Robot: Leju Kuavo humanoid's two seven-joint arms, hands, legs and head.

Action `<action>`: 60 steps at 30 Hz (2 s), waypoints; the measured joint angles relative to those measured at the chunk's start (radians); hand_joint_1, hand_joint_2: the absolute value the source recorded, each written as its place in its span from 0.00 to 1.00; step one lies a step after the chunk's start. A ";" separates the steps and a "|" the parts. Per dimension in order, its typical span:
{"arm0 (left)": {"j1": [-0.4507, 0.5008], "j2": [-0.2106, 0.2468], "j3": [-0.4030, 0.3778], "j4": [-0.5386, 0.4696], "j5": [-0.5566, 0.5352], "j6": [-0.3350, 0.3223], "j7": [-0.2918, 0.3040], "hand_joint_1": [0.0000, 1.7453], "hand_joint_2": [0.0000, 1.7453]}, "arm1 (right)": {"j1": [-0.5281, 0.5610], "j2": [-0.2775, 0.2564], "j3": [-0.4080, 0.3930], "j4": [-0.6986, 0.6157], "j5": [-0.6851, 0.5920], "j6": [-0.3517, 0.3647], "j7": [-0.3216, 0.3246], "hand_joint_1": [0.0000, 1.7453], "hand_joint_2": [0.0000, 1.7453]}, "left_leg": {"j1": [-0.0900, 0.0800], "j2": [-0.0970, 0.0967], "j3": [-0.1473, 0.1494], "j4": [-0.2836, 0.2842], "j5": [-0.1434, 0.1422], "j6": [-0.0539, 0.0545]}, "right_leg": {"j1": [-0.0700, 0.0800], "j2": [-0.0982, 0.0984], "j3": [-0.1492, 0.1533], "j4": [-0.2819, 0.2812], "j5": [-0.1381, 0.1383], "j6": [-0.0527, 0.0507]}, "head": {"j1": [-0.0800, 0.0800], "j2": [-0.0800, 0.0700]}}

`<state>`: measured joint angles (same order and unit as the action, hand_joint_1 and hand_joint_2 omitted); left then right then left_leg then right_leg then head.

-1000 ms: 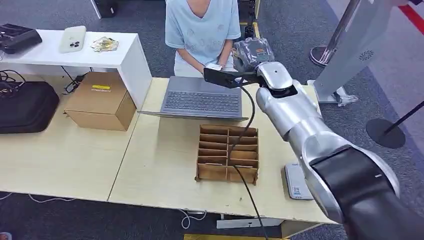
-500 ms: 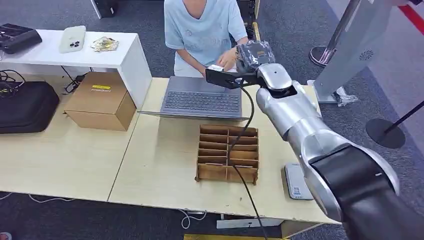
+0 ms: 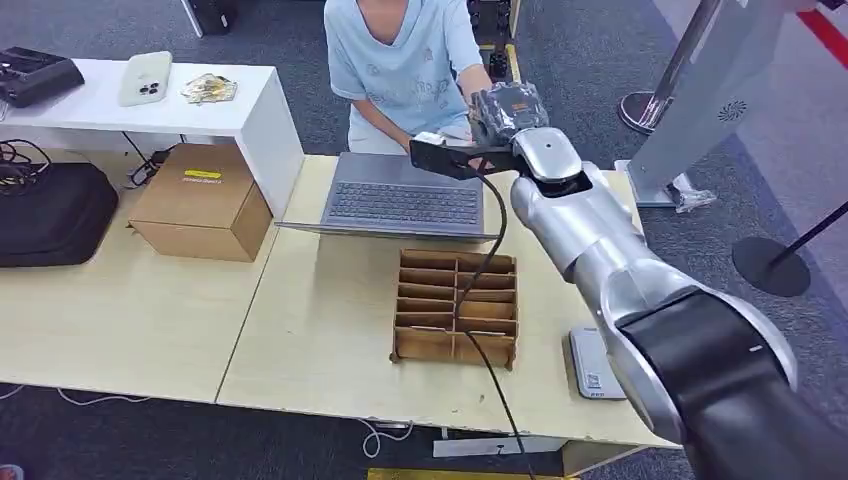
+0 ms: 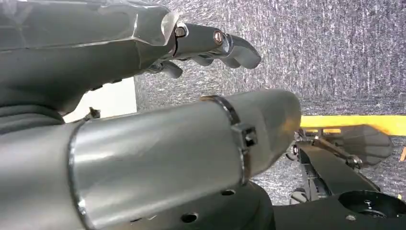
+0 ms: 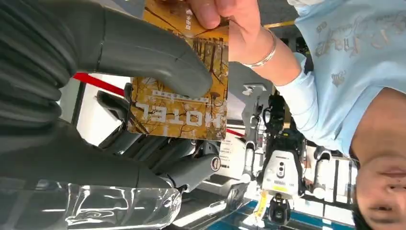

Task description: Pass the card to the sensor for recognition and then transmit it.

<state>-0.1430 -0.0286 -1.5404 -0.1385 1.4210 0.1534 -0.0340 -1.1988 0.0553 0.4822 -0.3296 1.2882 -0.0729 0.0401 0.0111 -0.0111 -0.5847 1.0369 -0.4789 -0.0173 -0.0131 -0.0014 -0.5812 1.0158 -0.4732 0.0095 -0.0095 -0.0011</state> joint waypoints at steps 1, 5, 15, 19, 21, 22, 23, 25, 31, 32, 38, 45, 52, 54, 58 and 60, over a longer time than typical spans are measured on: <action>0.000 0.000 0.000 0.000 0.000 0.000 0.000 0.00 0.00 | 0.000 0.000 0.000 0.000 0.000 0.000 0.000 1.00 1.00 | 0.000 0.000 0.000 0.000 0.000 0.000 | 0.000 0.000 0.000 0.000 0.000 0.000 | 0.000 0.000; -0.001 0.002 0.000 0.000 0.000 0.000 0.000 0.00 0.00 | 0.000 0.000 0.000 0.000 0.000 -0.003 0.000 1.00 1.00 | 0.000 0.000 0.000 0.000 0.000 0.000 | 0.000 0.000 0.000 0.000 0.000 0.000 | 0.000 0.000; -0.006 0.003 0.000 0.000 -0.018 -0.001 0.000 0.00 0.00 | 0.000 0.000 -0.007 0.000 0.016 -0.014 -0.001 0.00 1.00 | 0.000 0.000 0.000 0.000 0.000 0.000 | 0.000 0.000 0.000 0.000 0.000 0.000 | 0.000 0.000; -0.006 0.004 0.000 0.000 -0.016 -0.001 0.000 0.00 0.00 | 0.000 0.000 -0.012 0.000 0.016 -0.018 0.000 0.00 1.00 | 0.000 0.000 0.000 0.000 0.000 0.000 | 0.000 0.000 0.000 0.000 0.000 0.000 | 0.000 0.000; -0.006 0.004 0.000 0.000 -0.014 -0.001 0.000 0.00 0.00 | 0.000 0.000 -0.015 -0.001 0.016 -0.019 0.000 0.00 1.00 | 0.000 0.000 0.000 0.000 0.000 0.000 | 0.000 0.000 0.000 0.000 0.000 0.000 | 0.000 0.000; -0.006 0.004 0.000 0.000 -0.014 -0.001 0.000 0.00 0.00 | 0.000 0.000 -0.015 -0.001 0.016 -0.019 0.000 0.00 1.00 | 0.000 0.000 0.000 0.000 0.000 0.000 | 0.000 0.000 0.000 0.000 0.000 0.000 | 0.000 0.000; -0.006 0.004 0.000 0.000 -0.013 -0.001 0.000 0.00 0.00 | 0.000 0.000 -0.015 -0.001 0.015 -0.020 0.000 0.00 1.00 | 0.000 0.000 0.000 0.000 0.000 0.000 | 0.000 0.000 0.000 0.000 0.000 0.000 | 0.000 0.000; -0.006 0.005 0.000 0.000 -0.010 0.000 0.000 0.00 0.00 | 0.000 0.000 -0.023 -0.002 0.010 -0.032 -0.006 0.00 1.00 | 0.000 0.000 0.000 0.000 0.000 0.000 | 0.000 0.000 0.000 0.000 0.000 0.000 | 0.000 0.000; 0.001 0.007 0.000 0.000 0.005 0.001 -0.007 0.00 0.00 | -0.002 -0.028 -0.063 -0.027 -0.031 -0.116 -0.084 0.00 1.00 | 0.000 0.000 0.000 0.000 0.000 0.000 | 0.000 0.000 0.000 0.000 0.000 0.000 | 0.000 0.000; 0.001 0.008 0.000 0.000 0.006 0.002 -0.010 0.00 0.00 | -0.002 -0.036 -0.071 -0.034 -0.045 -0.132 -0.100 0.00 1.00 | 0.000 0.000 0.000 0.000 0.000 0.000 | 0.000 0.000 0.000 0.000 0.000 0.000 | 0.000 0.000; 0.002 0.008 0.000 0.000 0.006 0.003 -0.020 0.00 0.00 | 0.031 -0.080 -0.146 -0.115 -0.156 -0.216 -0.186 0.00 1.00 | 0.000 0.000 0.000 0.000 0.000 0.000 | 0.000 0.000 0.000 -0.001 0.000 0.000 | 0.000 0.000; 0.007 0.009 0.002 0.000 0.030 0.019 -0.022 0.00 0.00 | 0.173 -0.133 -0.227 -0.309 -0.366 -0.190 -0.303 0.00 1.00 | 0.000 0.000 0.000 0.000 0.000 0.000 | 0.000 0.000 0.000 -0.001 0.000 0.000 | 0.000 0.000; 0.020 0.010 0.010 0.000 0.056 0.025 -0.039 0.00 0.00 | 0.433 -0.227 -0.288 -0.640 -0.608 -0.125 -0.347 0.00 1.00 | 0.000 -0.001 -0.001 0.000 -0.001 0.001 | 0.000 -0.002 0.000 -0.002 0.000 0.001 | 0.000 0.000; 0.021 0.010 0.013 0.000 0.061 0.026 -0.040 0.00 0.00 | 0.510 -0.254 -0.318 -0.739 -0.655 -0.105 -0.347 0.00 1.00 | 0.000 -0.002 -0.001 0.000 -0.001 0.001 | 0.000 -0.002 0.000 -0.002 0.000 0.001 | 0.000 0.000; 0.024 0.010 0.021 0.000 0.064 0.026 -0.040 0.00 0.00 | 0.664 -0.292 -0.390 -0.914 -0.728 -0.072 -0.357 0.00 1.00 | 0.000 -0.002 -0.001 0.000 -0.002 0.001 | 0.000 -0.002 0.000 -0.002 -0.001 0.001 | 0.000 0.000; 0.026 0.010 0.021 0.000 0.066 0.024 -0.040 0.00 0.00 | 0.739 -0.308 -0.425 -0.986 -0.760 -0.057 -0.367 0.00 1.00 | 0.000 -0.002 -0.002 0.000 -0.002 0.002 | 0.000 -0.002 -0.001 -0.003 -0.001 0.001 | 0.000 0.000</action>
<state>-0.1167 -0.0183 -1.5194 -0.1385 1.4870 0.1774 -0.0736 -0.4601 -0.2522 0.0568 -1.3159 0.5279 -0.1297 -0.3270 0.0109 -0.0130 -0.5863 1.0370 -0.4810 -0.0154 -0.0132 -0.0038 -0.5818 1.0132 -0.4740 0.0107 -0.0092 -0.0011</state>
